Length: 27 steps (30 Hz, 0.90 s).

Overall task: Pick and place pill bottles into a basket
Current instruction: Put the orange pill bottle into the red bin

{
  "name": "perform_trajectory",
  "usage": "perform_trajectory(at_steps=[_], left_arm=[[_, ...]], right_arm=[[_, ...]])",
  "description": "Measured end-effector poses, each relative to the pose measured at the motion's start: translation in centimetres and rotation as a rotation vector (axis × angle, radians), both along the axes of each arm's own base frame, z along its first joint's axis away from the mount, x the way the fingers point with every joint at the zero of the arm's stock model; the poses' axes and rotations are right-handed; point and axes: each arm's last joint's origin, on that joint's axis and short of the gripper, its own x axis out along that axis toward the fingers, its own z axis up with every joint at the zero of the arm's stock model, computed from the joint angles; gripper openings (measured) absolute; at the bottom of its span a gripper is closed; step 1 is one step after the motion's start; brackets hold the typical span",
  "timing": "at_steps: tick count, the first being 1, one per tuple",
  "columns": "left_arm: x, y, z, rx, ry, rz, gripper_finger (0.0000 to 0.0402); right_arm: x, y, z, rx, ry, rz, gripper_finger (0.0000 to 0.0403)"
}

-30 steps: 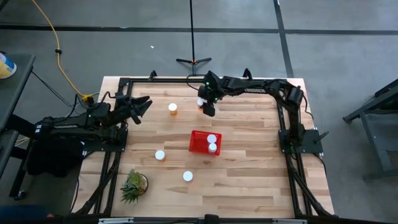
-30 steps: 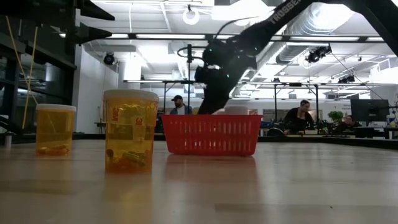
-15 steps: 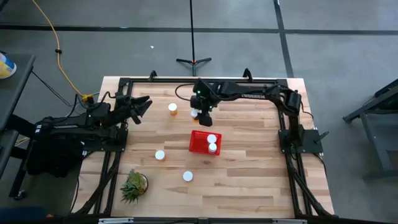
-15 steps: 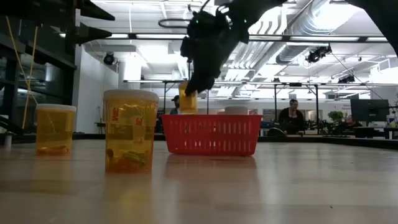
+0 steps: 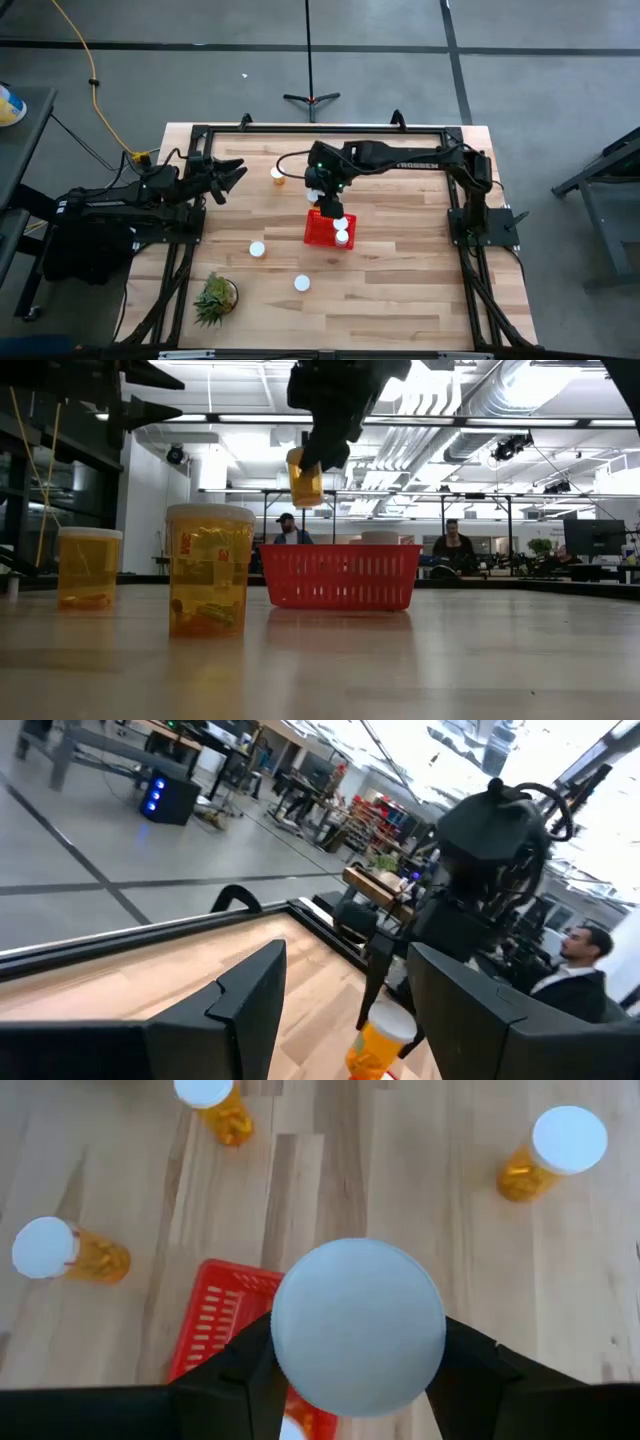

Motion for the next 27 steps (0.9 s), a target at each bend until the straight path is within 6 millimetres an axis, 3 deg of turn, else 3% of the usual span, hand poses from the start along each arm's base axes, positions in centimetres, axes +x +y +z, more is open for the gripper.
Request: perform_trajectory(at_steps=[6,11,21,27], left_arm=[[0.0,0.0,0.0,0.0,-0.001,-0.006,0.0246],[0.0,0.0,0.0,0.0,-0.001,-0.006,0.0246],[0.0,0.0,0.0,0.0,0.0,-0.005,0.0246],[0.0,0.0,0.0,0.0,0.0,-0.005,0.0246]], right_arm=[[0.3,1.9,-0.1,-0.047,0.006,-0.01,0.0181],[-0.2,2.2,-2.6,0.015,0.044,-0.041,0.0178],[-1.1,4.0,-4.4,0.0,-0.051,-0.061,0.0178],[-1.7,4.9,-6.6,-0.054,-0.047,-0.089,0.0182]])
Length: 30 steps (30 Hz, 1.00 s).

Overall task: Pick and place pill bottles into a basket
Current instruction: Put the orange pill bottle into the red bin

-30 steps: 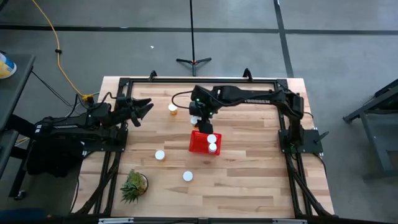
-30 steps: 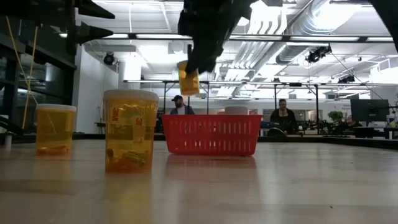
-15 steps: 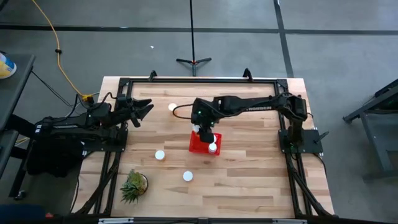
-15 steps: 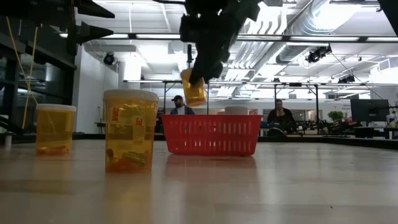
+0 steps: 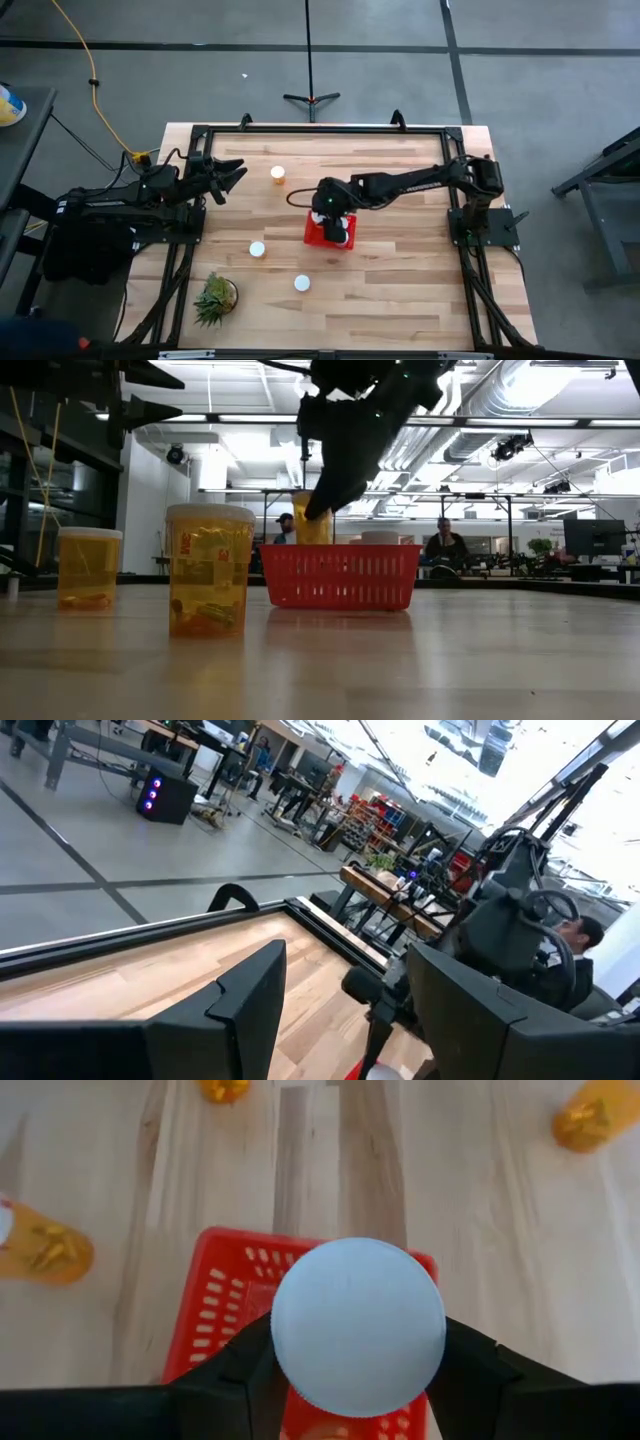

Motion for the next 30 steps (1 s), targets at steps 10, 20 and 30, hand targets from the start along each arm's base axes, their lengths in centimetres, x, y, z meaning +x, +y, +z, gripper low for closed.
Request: perform_trajectory(at_steps=[10,20,30], left_arm=[[0.0,0.0,0.0,0.0,-0.001,-0.001,0.0246],[0.0,0.0,0.0,0.0,-0.001,-0.007,0.0246],[0.0,0.0,0.0,0.0,-0.001,-0.008,0.0246]], right_arm=[[-0.6,0.0,-2.4,0.031,-0.051,-0.044,0.0185],[-0.7,0.5,-2.7,0.022,-0.064,-0.032,0.019],[-0.7,0.5,-2.7,0.007,-0.064,-0.014,0.0216]])
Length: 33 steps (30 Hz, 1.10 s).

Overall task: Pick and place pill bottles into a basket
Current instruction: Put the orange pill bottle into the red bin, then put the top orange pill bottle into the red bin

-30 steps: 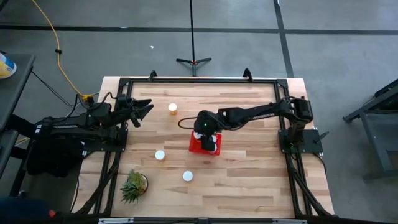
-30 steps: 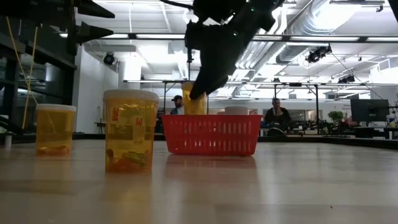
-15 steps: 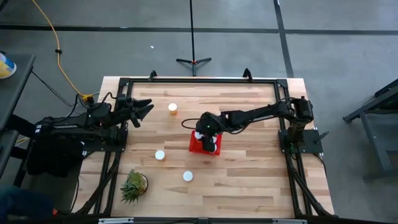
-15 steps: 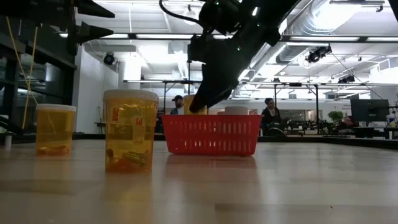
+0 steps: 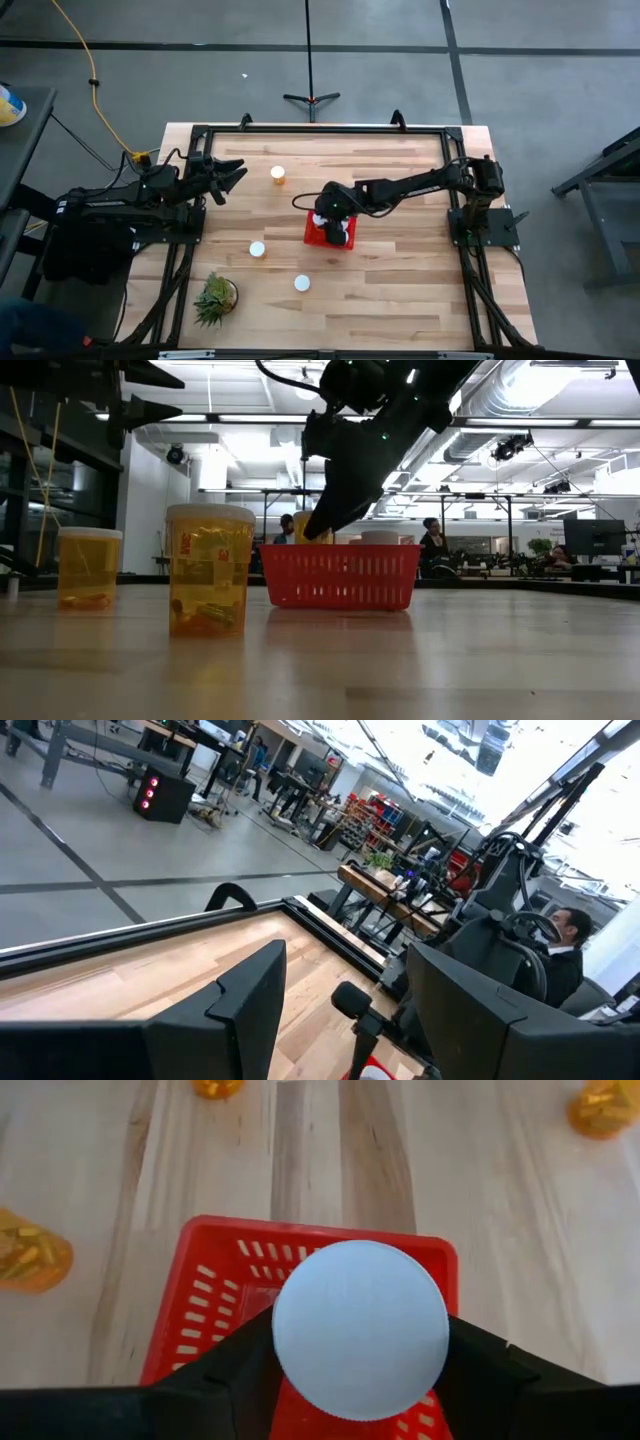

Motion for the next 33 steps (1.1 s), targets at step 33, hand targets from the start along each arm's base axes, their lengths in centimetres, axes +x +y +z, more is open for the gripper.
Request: perform_trajectory(at_steps=[33], left_arm=[[0.0,0.0,0.0,0.0,-0.001,-0.001,0.0246]], right_arm=[[-1.2,-3.6,4.9,0.028,-0.174,-0.134,0.0256]])
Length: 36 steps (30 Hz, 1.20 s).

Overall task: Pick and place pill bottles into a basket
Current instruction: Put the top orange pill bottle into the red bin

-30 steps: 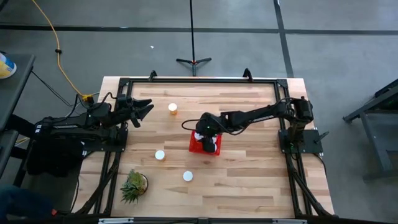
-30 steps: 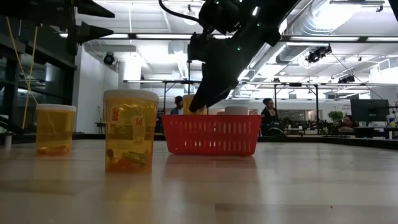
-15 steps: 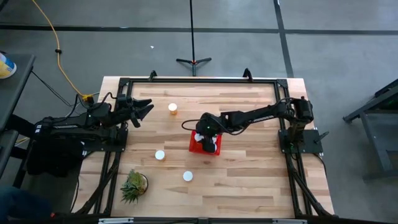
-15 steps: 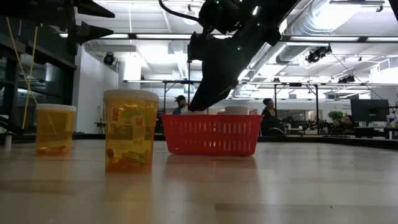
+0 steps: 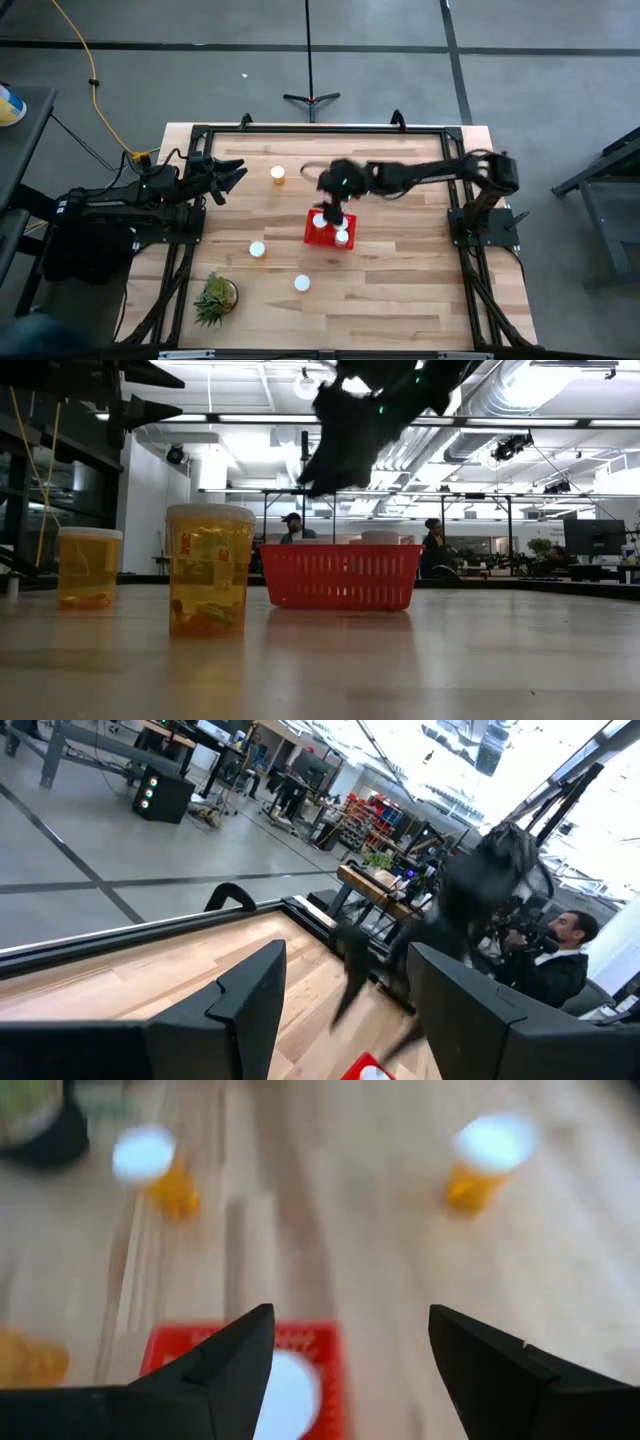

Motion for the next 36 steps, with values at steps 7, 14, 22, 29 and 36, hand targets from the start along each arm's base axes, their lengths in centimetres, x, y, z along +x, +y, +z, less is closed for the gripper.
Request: perform_trajectory(at_steps=[7,14,22,29,36], left_arm=[[0.0,0.0,0.0,0.0,0.001,0.0,0.0246],[0.5,0.0,-0.3,-0.001,0.031,0.001,0.0246],[2.3,0.1,-1.1,0.037,0.141,-0.011,0.0246],[4.4,0.0,-1.5,0.06,0.225,-0.103,0.028],[6.9,0.2,-0.2,0.138,0.444,-0.1,0.0365]], right_arm=[[-4.6,-2.9,8.4,-0.049,-0.255,-0.079,0.0256],[-11.0,-1.3,11.8,-0.055,-0.51,-0.112,0.0256],[-17.0,-0.1,7.4,-0.011,-0.593,-0.322,0.0256],[-17.9,-0.2,6.1,-0.015,-0.568,-0.38,0.0256],[-17.9,-0.2,6.0,-0.041,-0.554,-0.388,0.0256]])
